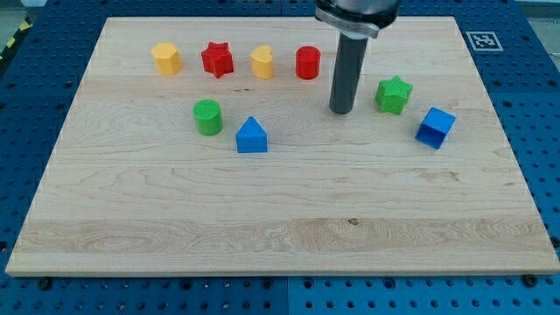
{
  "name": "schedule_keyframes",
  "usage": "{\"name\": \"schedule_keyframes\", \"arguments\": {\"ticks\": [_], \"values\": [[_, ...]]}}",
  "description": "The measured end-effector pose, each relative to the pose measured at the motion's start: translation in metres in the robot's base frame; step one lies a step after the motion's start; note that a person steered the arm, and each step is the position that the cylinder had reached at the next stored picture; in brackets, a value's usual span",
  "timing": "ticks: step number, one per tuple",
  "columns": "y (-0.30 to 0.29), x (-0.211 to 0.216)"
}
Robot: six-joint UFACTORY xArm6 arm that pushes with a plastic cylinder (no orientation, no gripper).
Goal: Move the green star slightly right
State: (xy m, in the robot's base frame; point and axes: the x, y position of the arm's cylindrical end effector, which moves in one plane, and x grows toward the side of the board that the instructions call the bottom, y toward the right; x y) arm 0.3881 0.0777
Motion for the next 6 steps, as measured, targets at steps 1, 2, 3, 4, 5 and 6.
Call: {"name": "schedule_keyframes", "arguments": {"ticks": [1, 2, 3, 4, 5, 6], "values": [[0.004, -0.006], [0.013, -0.002], [0.038, -0.002], [0.055, -0.002], [0.068, -0.002], [0.081, -0.002]]}}
